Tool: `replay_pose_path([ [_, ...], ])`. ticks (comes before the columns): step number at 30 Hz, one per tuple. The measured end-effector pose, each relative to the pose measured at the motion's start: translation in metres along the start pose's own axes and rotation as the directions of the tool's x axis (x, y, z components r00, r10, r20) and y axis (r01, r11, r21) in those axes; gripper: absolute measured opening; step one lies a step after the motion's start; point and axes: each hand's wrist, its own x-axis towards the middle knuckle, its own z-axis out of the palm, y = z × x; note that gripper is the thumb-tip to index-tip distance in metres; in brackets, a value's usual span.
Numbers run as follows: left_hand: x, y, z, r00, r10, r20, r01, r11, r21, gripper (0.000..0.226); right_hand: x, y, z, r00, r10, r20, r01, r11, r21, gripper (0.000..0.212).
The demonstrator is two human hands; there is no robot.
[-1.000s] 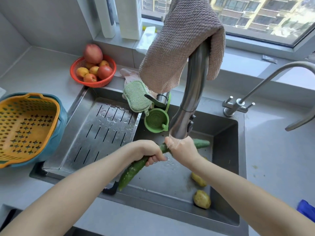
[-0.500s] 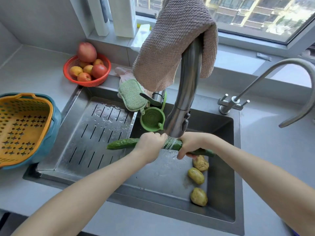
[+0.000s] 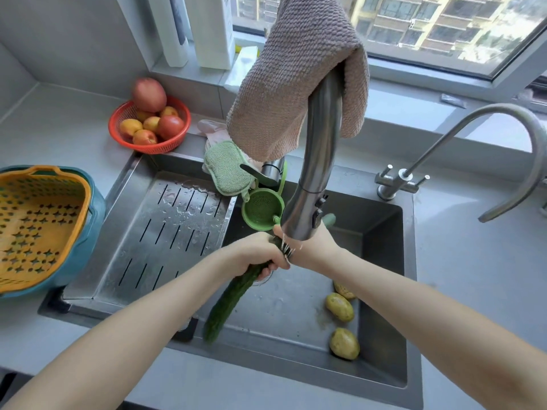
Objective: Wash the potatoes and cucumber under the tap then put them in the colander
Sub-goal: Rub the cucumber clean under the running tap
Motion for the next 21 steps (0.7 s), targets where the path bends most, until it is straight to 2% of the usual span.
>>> replay_pose_path([
  [2,-0.002,0.000,0.005,0.971,0.086,-0.225,-0.036,0.975,0.218,0.013,0.003,-0.003,-0.003,0.978,0.087,0.191,-0.117,0.981,0.152,0.013],
  [4,-0.007,-0.002,0.009,0.905,0.236,-0.353,-0.017,0.852,0.524,0.008,0.011,0.001,-0.005,0.893,0.126,0.431,-0.265,0.923,0.279,0.020],
  [6,-0.018,0.000,0.015,0.836,0.392,-0.384,0.032,0.663,0.748,0.010,0.019,0.009,-0.017,0.703,0.063,0.708,-0.362,0.889,0.280,0.026],
  [8,-0.022,0.002,0.022,0.773,0.527,-0.353,0.027,0.529,0.848,0.009,0.022,0.015,-0.031,0.499,-0.090,0.862,-0.466,0.811,0.354,0.046],
  [9,-0.023,0.003,0.024,0.761,0.559,-0.330,0.026,0.483,0.875,0.010,0.023,0.018,-0.034,0.470,-0.140,0.872,-0.505,0.768,0.395,0.050],
  [10,-0.022,0.004,0.024,0.762,0.564,-0.318,0.025,0.465,0.885,0.011,0.021,0.019,-0.036,0.496,-0.152,0.855,-0.500,0.755,0.425,0.049],
  [12,-0.019,0.005,0.017,0.800,0.491,-0.346,0.045,0.525,0.850,0.006,0.015,0.015,-0.031,0.658,-0.009,0.753,-0.445,0.802,0.398,0.026],
  [13,-0.018,0.007,0.012,0.829,0.428,-0.359,0.060,0.572,0.818,0.004,0.011,0.011,-0.027,0.746,0.104,0.657,-0.456,0.799,0.391,0.012],
  [14,-0.015,0.010,0.007,0.867,0.353,-0.350,0.055,0.632,0.773,0.004,0.005,0.008,-0.021,0.824,0.199,0.531,-0.446,0.805,0.391,0.008],
  [15,-0.013,0.012,0.004,0.910,0.275,-0.310,0.025,0.711,0.703,0.012,-0.002,0.007,-0.013,0.917,0.236,0.322,-0.345,0.874,0.343,0.009],
  [16,-0.013,0.014,0.002,0.955,0.182,-0.235,-0.005,0.801,0.599,0.023,-0.008,0.008,-0.005,0.987,0.147,0.072,-0.156,0.976,0.149,0.015],
  [17,-0.013,0.017,0.001,0.985,0.099,-0.139,-0.021,0.878,0.479,0.034,-0.014,0.011,0.003,0.992,0.023,-0.120,-0.028,0.999,-0.036,0.016],
  [18,-0.014,0.018,0.000,0.998,0.037,-0.046,-0.016,0.926,0.377,0.041,-0.022,0.018,0.007,0.967,-0.068,-0.247,0.022,0.982,-0.186,0.010],
  [19,-0.014,0.019,0.000,1.000,0.007,0.025,-0.015,0.944,0.329,0.045,-0.028,0.023,0.011,0.934,-0.125,-0.334,0.043,0.970,-0.241,0.006],
  [21,-0.012,0.020,0.001,0.997,0.013,0.072,-0.038,0.935,0.354,0.045,-0.040,0.029,0.013,0.893,-0.154,-0.422,0.032,0.959,-0.282,0.014],
])
